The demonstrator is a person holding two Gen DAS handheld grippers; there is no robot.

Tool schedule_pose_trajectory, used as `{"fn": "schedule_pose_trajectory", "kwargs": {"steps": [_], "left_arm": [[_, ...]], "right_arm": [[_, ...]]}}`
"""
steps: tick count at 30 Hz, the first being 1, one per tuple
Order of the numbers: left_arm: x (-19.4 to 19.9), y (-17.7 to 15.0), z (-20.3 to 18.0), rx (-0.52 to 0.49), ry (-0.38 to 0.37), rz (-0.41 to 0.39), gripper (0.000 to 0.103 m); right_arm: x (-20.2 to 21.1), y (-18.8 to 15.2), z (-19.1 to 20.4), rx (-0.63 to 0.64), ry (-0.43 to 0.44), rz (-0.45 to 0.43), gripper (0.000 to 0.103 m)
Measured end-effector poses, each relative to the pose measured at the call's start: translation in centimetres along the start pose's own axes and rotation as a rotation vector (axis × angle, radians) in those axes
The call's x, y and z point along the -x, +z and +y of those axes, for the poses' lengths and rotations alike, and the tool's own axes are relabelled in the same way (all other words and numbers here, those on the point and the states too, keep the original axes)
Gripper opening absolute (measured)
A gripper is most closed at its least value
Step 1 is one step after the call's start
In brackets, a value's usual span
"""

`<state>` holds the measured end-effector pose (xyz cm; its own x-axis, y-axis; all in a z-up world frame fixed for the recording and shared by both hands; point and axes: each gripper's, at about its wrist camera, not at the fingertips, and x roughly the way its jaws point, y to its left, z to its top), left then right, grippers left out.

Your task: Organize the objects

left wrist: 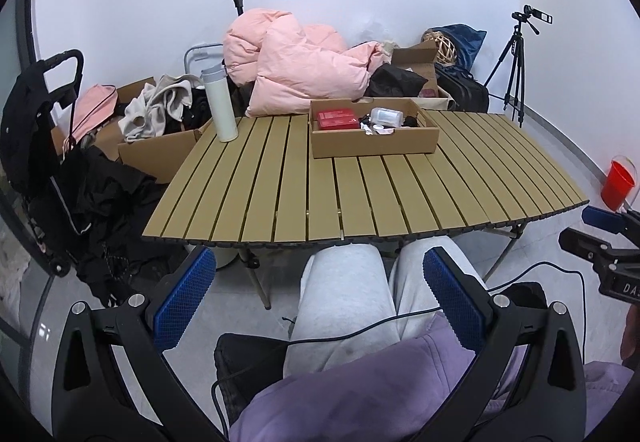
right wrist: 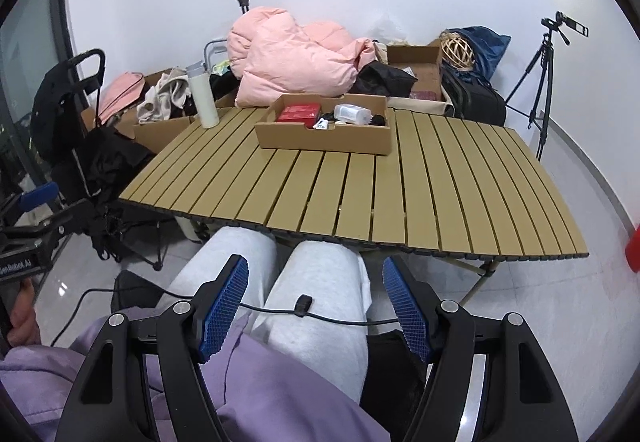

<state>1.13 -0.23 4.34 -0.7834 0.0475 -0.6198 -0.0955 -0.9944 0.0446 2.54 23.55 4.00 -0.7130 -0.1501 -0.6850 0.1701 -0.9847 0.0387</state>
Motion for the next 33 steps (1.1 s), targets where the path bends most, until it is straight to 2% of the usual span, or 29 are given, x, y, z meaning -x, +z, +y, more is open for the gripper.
{"fn": "schedule_pose_trajectory", "kwargs": {"steps": [33], "left_arm": [[0.5,0.0,0.1,0.005,0.012,-0.01,0.103]], "right_arm": [[0.7,0.2,-1.4,-0.024,-0.027,-0.014,0.074]]}}
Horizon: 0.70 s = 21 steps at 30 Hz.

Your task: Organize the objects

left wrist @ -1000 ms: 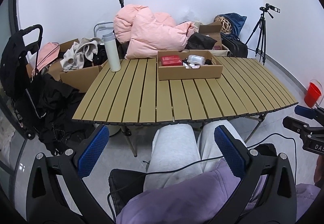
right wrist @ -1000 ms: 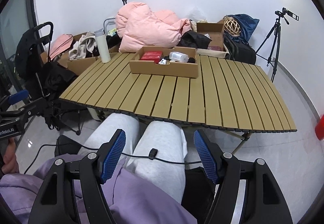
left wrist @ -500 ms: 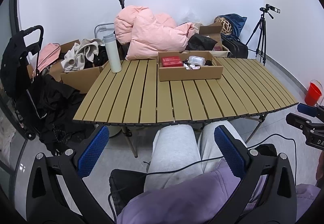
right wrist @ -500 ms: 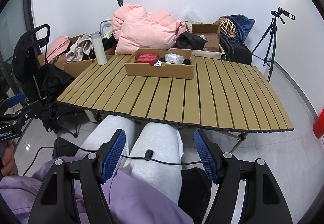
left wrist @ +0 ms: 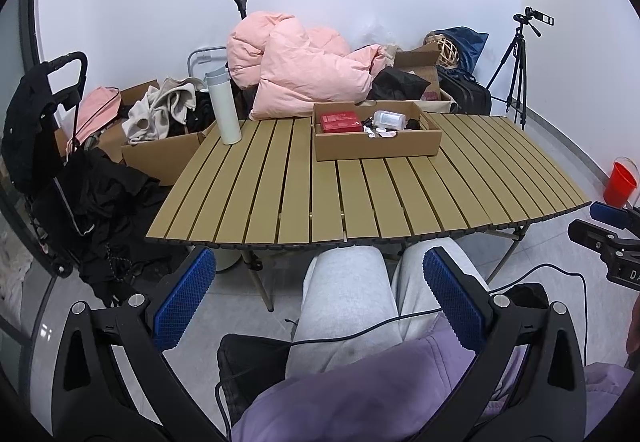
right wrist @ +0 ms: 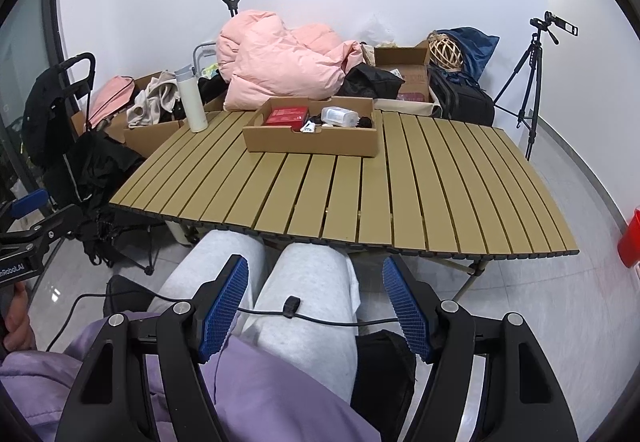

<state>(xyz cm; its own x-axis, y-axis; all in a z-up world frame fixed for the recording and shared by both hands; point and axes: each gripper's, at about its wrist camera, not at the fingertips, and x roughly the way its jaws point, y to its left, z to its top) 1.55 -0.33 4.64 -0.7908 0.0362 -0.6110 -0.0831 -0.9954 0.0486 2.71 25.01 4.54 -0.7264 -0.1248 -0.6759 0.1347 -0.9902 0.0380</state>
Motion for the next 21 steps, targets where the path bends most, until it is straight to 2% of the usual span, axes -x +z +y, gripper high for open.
{"fn": "schedule_pose_trajectory", "kwargs": {"steps": [21], "left_arm": [[-0.48,-0.05,0.31,-0.017,-0.012,0.022,0.103]], "right_arm": [[0.63,0.16,-0.72,-0.029,-0.018,-0.028,0.074]]}}
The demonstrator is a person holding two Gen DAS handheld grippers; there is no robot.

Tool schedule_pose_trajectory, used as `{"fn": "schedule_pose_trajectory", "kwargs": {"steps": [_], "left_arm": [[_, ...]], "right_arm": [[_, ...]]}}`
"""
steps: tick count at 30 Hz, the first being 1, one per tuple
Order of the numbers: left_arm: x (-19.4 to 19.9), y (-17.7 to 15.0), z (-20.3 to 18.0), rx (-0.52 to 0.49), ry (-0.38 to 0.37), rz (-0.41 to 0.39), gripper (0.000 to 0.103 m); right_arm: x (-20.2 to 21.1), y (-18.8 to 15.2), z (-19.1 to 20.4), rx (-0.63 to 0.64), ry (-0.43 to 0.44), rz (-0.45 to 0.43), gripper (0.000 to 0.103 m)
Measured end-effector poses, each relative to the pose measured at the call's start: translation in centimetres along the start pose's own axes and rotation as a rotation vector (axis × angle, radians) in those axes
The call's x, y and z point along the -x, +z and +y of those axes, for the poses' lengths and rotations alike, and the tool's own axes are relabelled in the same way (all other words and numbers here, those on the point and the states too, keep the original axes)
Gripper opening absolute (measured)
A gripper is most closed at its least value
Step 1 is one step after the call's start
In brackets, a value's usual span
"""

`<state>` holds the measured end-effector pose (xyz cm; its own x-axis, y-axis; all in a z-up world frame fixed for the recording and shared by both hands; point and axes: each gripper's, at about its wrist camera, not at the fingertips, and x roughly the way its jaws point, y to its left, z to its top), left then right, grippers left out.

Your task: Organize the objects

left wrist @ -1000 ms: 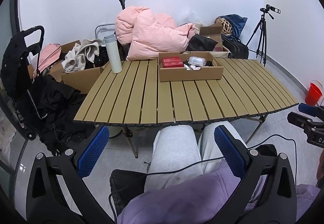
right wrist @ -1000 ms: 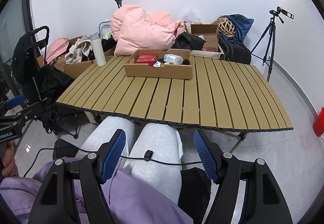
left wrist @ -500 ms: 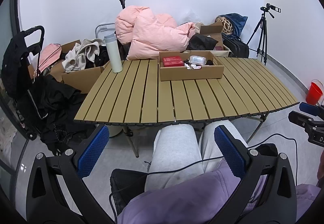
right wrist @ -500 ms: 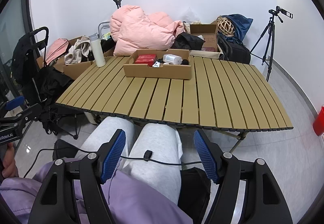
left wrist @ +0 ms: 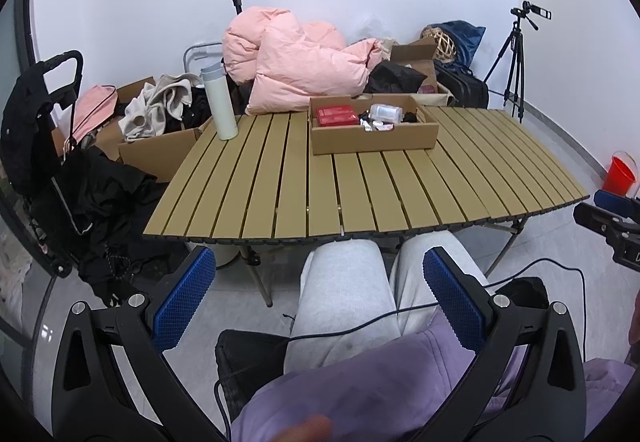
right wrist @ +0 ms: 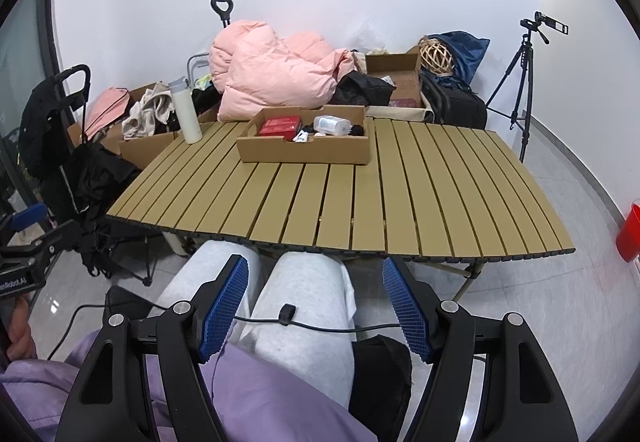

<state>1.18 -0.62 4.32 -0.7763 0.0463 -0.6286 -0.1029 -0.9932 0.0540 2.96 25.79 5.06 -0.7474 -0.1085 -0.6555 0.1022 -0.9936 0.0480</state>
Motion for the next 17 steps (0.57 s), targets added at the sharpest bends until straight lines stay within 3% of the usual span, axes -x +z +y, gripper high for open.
{"fn": "schedule_pose_trajectory", "kwargs": {"steps": [17], "left_arm": [[-0.61,-0.3,0.6,-0.005,0.002,0.022,0.103]], "right_arm": [[-0.65,-0.28,0.09,-0.003,0.007,0.016,0.074]]}}
